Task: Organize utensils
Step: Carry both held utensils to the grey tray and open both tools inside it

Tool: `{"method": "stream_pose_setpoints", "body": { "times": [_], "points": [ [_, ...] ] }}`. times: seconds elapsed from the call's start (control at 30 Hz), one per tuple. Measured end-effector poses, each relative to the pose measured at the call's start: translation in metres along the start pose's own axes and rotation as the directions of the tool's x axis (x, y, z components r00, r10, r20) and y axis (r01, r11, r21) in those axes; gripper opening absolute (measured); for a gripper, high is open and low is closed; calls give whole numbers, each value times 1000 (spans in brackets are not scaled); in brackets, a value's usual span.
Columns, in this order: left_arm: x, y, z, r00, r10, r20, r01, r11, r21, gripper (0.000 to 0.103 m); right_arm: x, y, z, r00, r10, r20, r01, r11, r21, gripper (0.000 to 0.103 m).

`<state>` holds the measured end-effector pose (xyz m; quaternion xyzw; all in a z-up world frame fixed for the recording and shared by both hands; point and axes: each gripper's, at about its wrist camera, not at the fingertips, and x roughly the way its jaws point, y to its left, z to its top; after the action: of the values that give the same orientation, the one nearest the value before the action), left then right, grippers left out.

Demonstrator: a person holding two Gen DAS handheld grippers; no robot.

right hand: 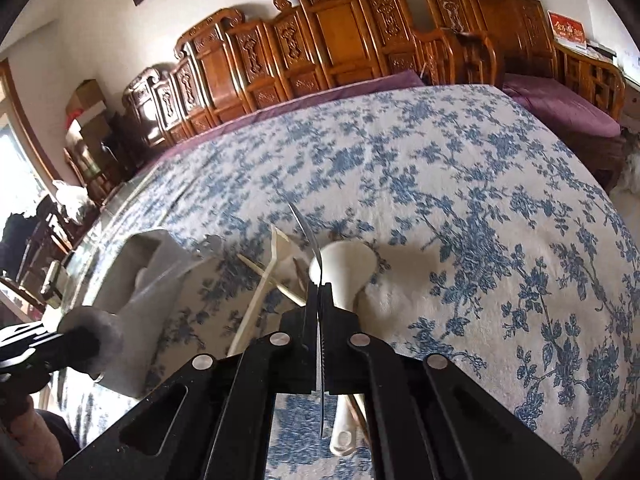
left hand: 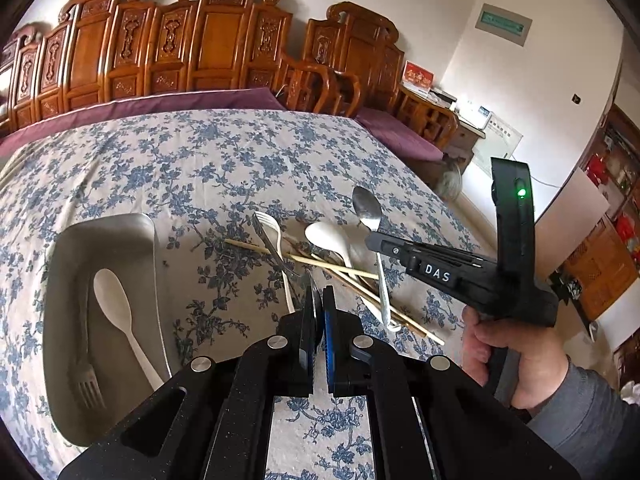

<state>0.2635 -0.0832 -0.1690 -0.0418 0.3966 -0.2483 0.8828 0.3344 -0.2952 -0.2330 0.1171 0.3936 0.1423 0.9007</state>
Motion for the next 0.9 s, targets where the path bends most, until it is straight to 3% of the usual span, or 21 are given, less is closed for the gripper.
{"method": "stream_pose_setpoints", "body": {
  "times": [0.47, 0.9],
  "points": [
    [-48, 18, 3, 996, 85, 31, -85, 996, 16, 2, -21, 38, 0, 996, 92, 22, -91, 995, -44, 3],
    [-69, 75, -6, 982, 190, 14, -189, 981, -45, 3, -26, 80, -3, 991, 136, 11, -134, 984, -120, 3]
  ]
}}
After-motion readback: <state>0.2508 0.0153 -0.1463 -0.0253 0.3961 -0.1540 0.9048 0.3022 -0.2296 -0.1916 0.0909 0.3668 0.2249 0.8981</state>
